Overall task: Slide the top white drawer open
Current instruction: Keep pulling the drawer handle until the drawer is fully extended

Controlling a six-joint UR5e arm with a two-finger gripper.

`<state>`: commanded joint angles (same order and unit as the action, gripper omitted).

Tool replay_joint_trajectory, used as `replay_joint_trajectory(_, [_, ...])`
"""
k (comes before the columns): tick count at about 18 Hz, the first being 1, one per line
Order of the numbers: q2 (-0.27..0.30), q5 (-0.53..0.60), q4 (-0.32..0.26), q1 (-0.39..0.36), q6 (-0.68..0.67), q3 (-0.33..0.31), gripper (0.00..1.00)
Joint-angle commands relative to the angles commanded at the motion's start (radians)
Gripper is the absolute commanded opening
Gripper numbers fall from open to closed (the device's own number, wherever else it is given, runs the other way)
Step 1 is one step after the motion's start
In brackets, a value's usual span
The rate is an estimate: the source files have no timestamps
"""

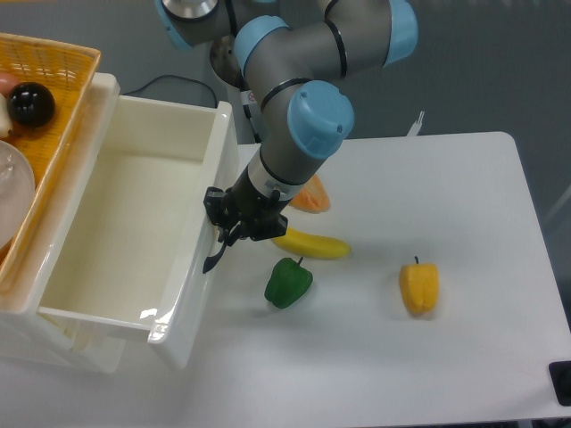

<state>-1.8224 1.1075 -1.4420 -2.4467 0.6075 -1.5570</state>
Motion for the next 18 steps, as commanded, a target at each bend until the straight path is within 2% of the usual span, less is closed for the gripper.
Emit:
replay_joint_trajectory(6, [0.000, -0.003, 0.000, -0.003, 0.000, 0.000, 0.24])
replay_joint_trajectory(10, [0.000, -0.003, 0.002, -0.003, 0.000, 0.000, 0.50])
replay_joint_trajectory(12, [0.000, -0.005, 0.002, -0.003, 0.002, 0.000, 0.57])
replay_joint_trajectory(18, [0.000, -0.020, 0.000, -0.015, 0.002, 0.000, 0.58])
